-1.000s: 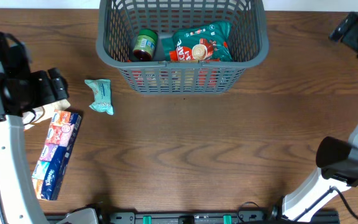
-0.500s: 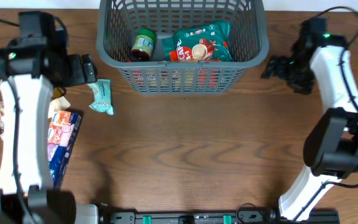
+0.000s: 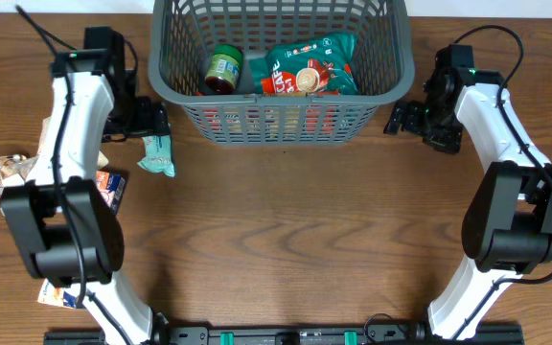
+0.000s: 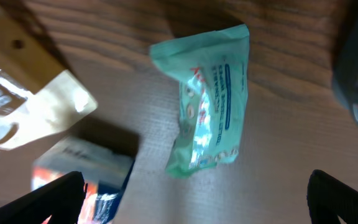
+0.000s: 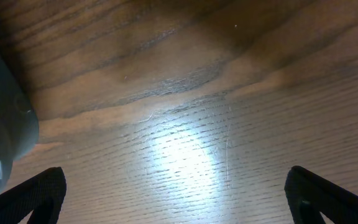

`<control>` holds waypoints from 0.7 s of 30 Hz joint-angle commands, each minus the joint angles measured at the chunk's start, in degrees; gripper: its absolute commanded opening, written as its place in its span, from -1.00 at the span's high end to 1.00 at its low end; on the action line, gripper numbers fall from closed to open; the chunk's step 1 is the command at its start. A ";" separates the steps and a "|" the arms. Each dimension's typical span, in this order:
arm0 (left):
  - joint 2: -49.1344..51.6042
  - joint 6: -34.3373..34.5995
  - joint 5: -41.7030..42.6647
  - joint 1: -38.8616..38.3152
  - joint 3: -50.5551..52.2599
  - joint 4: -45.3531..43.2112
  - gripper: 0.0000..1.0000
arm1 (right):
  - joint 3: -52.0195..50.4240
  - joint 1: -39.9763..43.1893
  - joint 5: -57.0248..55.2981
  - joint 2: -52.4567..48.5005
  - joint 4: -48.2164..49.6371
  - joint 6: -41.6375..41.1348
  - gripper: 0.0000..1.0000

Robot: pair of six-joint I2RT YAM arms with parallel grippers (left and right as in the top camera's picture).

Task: Pack container
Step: 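Withdraw the right gripper and move the left gripper to the mint bar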

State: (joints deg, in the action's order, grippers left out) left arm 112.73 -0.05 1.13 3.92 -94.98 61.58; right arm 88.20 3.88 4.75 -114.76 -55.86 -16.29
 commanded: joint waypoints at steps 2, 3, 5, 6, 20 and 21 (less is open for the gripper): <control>3.10 -1.03 -0.22 -0.81 0.22 -0.92 -0.97 | -0.35 -0.28 -0.87 0.20 0.20 0.46 -0.98; 3.52 -1.05 -0.22 -0.92 0.22 -1.14 -0.97 | -0.35 0.02 -1.40 0.20 0.22 0.09 -0.98; 4.00 -1.46 -0.22 -1.20 0.22 -1.79 -0.97 | -0.35 1.31 -2.29 0.20 0.17 -1.22 -0.98; 4.09 -1.46 -0.22 -1.44 0.22 -2.16 -0.97 | -0.35 2.25 -3.08 0.20 0.13 -2.69 -0.98; 4.09 -1.18 -0.20 -1.77 0.28 -4.35 -0.97 | -0.28 18.21 -2.80 0.20 0.59 -3.78 -0.98; 4.11 -1.18 -0.20 -1.77 0.28 -4.61 -0.97 | -0.28 18.38 -2.78 0.20 0.52 -3.56 -0.99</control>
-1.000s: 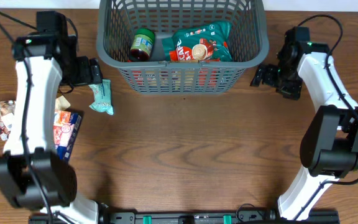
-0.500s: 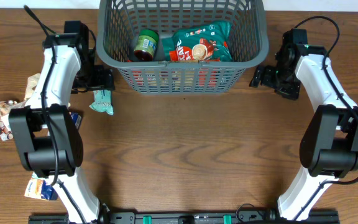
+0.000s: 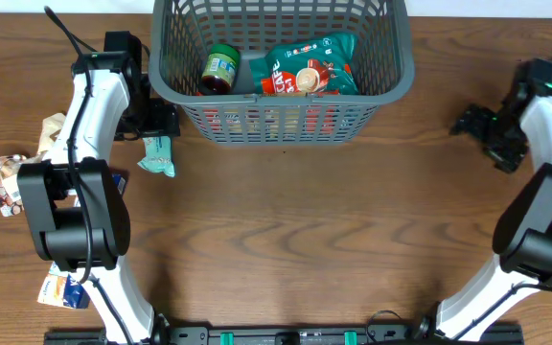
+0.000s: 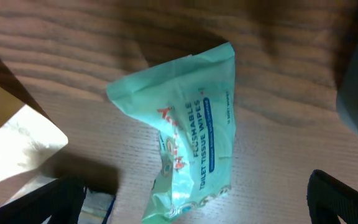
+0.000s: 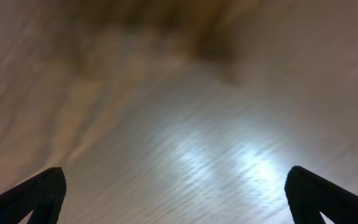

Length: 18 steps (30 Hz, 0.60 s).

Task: Pack container
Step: 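Withdraw the right gripper and move the left gripper to the mint bar, then grasp the mint-green bar with the left gripper and lift it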

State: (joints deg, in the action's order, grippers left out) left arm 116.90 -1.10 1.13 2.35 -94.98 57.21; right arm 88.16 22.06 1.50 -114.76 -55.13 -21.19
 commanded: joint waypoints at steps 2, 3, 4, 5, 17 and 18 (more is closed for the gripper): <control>0.04 -0.15 -0.20 -0.20 0.28 -0.98 -0.97 | -0.24 0.24 0.46 0.20 -0.31 1.57 -0.99; 0.20 -0.15 -0.20 -0.17 0.28 -1.38 -0.97 | -0.24 0.11 0.46 0.20 -0.31 1.55 -0.98; 0.42 -0.15 -0.20 -0.17 0.31 -1.68 -0.97 | -0.24 0.02 0.48 0.20 -0.28 1.55 -0.98; 0.76 -0.15 -0.20 -0.17 0.31 -1.90 -0.97 | -0.24 -0.04 0.48 0.20 -0.26 1.55 -0.99; 8.76 0.13 -0.22 -0.20 0.44 -2.51 -0.98 | -0.24 -0.07 0.44 0.20 -0.35 3.69 -0.99; 9.16 0.33 -0.22 -0.17 0.44 -2.62 -0.99 | -0.24 -0.07 0.44 0.20 -0.37 3.72 -0.99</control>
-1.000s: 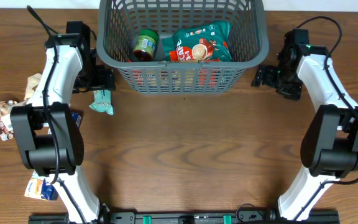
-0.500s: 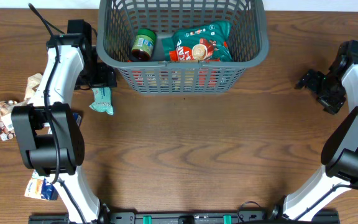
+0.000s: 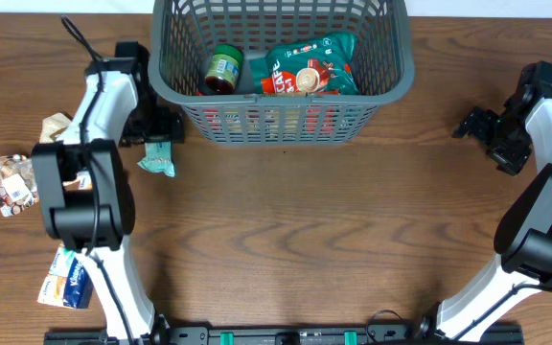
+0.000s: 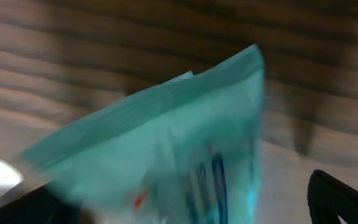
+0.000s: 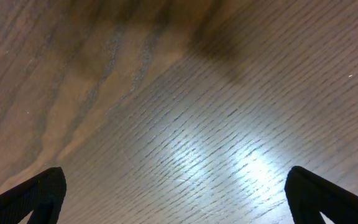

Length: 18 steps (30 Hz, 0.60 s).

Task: Pack container
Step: 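Grasp the mint-green bar with the left gripper and lift it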

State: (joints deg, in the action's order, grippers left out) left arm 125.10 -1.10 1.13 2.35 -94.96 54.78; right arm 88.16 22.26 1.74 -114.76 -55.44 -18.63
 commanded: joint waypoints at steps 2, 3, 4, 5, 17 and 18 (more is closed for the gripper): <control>1.79 0.98 -0.22 -0.17 0.42 -0.39 -0.96 | -0.24 -0.26 0.20 0.20 -0.07 1.18 -0.99; 2.05 0.98 -0.22 -0.17 0.42 -0.31 -0.87 | -0.24 -0.26 0.20 0.20 -0.07 1.44 -0.99; 2.40 1.11 -0.20 -0.20 0.42 -0.09 -0.76 | -0.24 -0.26 0.20 0.20 -0.07 1.57 -0.99; 2.54 1.68 -0.20 -0.20 0.42 0.24 -0.59 | -0.24 -0.26 0.20 0.20 -0.11 1.57 -0.98; -2.75 2.36 7.26 -0.17 -0.68 6.29 0.88 | -0.24 -0.26 0.20 0.20 -0.76 1.60 -0.99; -4.07 2.23 7.26 -0.17 -1.01 6.73 0.89 | -0.24 -0.26 0.17 0.20 -0.92 1.62 -0.98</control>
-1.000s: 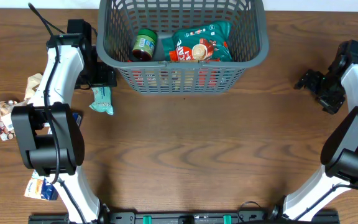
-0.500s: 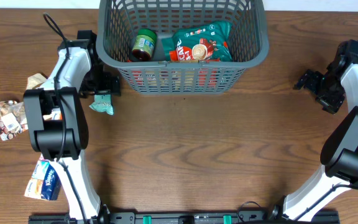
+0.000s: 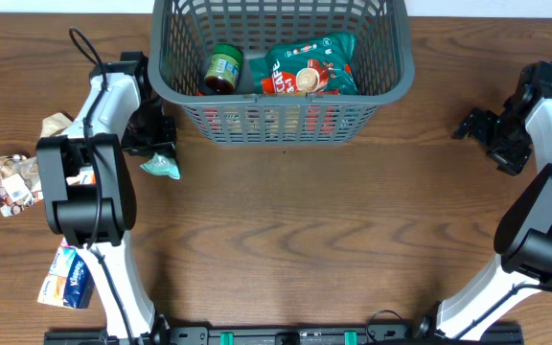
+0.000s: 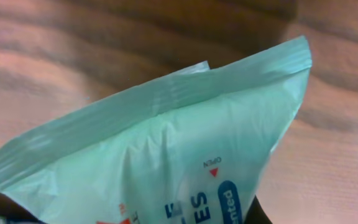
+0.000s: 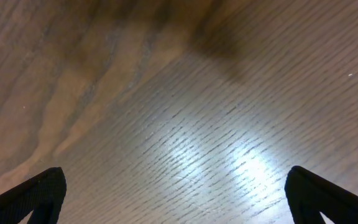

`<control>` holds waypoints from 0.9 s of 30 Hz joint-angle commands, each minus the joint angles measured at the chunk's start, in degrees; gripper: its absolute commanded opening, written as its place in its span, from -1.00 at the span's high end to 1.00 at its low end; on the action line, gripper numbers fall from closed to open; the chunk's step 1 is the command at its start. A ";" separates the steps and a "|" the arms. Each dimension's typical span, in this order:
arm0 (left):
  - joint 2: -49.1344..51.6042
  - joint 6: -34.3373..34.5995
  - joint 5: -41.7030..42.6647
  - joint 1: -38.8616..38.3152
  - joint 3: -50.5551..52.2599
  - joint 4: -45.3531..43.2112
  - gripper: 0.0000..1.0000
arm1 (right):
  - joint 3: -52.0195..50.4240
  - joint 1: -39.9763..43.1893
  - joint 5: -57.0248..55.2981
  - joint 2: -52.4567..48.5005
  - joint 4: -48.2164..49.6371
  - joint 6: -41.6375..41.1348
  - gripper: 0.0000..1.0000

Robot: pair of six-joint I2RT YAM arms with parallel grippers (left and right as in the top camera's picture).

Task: Pack container
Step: 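Grasp the mint-green bar with the left gripper and lift it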

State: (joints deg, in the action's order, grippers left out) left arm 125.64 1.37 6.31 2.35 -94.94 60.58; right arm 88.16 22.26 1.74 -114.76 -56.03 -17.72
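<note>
A teal pack of toilet wipes (image 3: 162, 166) lies on the table just left of the grey basket (image 3: 281, 113). My left gripper (image 3: 158, 151) sits right over its upper end. In the left wrist view the wipes pack (image 4: 166, 149) fills the frame, and my left gripper (image 4: 148, 214) has its fingers pressed in on both sides of it, only a dark fingertip (image 4: 257, 214) showing. At the far right my right gripper (image 3: 474, 123) hangs open over bare wood, and in its wrist view the right gripper (image 5: 176, 199) has nothing between its fingers.
The basket holds a green-lidded jar (image 3: 223, 69) and a teal and red snack bag (image 3: 310, 65). At the left edge lie a tan packet (image 3: 54, 125), a crumpled wrapper (image 3: 12, 180) and a blue and white pack (image 3: 65, 276).
My left gripper has come down onto the wipes pack and its fingers have drawn in against it. The pack has shifted slightly toward the front. The right arm has not moved.
My left gripper hung open over the wipes pack, and the right gripper was beside the basket's right wall. Then the right arm stood out at the far right edge while the left gripper was lower over the pack. Now the left fingers grip the pack.
</note>
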 commanded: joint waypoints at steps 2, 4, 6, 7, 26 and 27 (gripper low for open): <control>-8.13 -0.24 2.05 0.00 -1.57 1.31 0.89 | -0.24 -0.26 0.20 0.20 -0.35 1.09 -0.99; -12.39 0.04 2.05 0.48 -1.92 1.14 0.89 | -0.24 -0.26 0.17 0.20 -0.39 1.09 -0.99; -16.55 0.46 1.99 1.25 -2.14 1.05 0.89 | -0.24 -0.26 0.17 0.20 -0.50 1.09 -0.99; -18.91 1.09 1.55 1.81 -2.23 1.03 0.89 | -0.24 -0.26 0.17 0.20 -0.52 1.09 -0.99; -44.11 -10.51 5.09 -5.64 -10.08 -3.93 0.89 | -0.24 -0.26 0.22 0.20 -0.63 3.28 -0.99; -44.04 -14.27 5.07 -8.11 -11.19 -4.94 0.89 | -0.24 -0.26 0.22 0.20 -0.63 3.28 -0.99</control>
State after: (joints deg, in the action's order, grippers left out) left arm 82.89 -1.04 9.10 -0.73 -102.26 56.80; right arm 88.16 22.26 1.76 -114.76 -56.53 -15.66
